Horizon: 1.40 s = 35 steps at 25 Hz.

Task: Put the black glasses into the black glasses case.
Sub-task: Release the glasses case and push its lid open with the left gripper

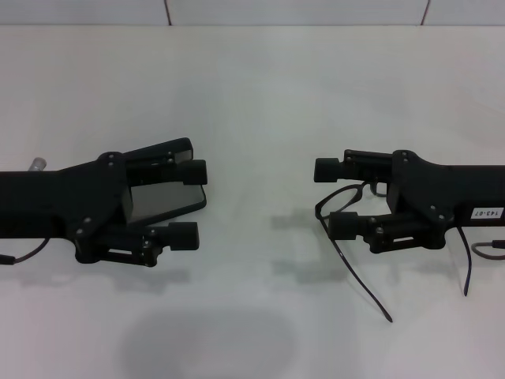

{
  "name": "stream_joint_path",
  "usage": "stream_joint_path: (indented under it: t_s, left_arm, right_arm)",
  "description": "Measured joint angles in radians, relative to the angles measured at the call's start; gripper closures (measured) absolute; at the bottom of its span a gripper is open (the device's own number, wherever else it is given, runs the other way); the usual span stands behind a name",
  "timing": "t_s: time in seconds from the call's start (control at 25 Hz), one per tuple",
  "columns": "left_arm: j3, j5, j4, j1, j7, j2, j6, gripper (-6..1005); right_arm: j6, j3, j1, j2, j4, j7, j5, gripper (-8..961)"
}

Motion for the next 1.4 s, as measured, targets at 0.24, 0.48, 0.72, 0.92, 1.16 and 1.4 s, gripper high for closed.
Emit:
stream_joint_path:
  t_s: [0.24,0.48,0.72,0.92,1.16,1.4]
  left_arm:
    - [0.000,0.001,0.000,0.002,0.001,-0.002,0.000,139]
    - [0.000,0.001,0.000,0.002,0.001,-0.004,0.000,141]
    - [-0.105,-0.010,0.020,-0.011,-0.043,-0.005,-0.001,144]
    - [-0.189,-0.005,0.160,-0.026,-0.166,-0.006,-0.004,146]
    - [-0.183,0.125,0.556,-0.031,-0.457,-0.034,-0.122,149]
    - [-0.109,0.570,1.044,-0.046,-0.661,-0.129,-0.182,202]
  right_arm:
    - [0.000,0.000,-0.003,0.001,0.000,0.000,0.000,112]
    - [0.000,0.000,-0.006,0.001,0.000,-0.001,0.000,112]
    - [0.045,0.005,-0.018,0.001,0.007,-0.009,0.004,112]
    - [0.089,0.118,-0.094,-0.002,0.000,-0.049,0.004,112]
    - [0.032,0.255,-0.226,-0.010,-0.098,-0.087,0.002,111]
    - [0.038,0.287,-0.256,-0.004,-0.123,-0.088,-0.012,111]
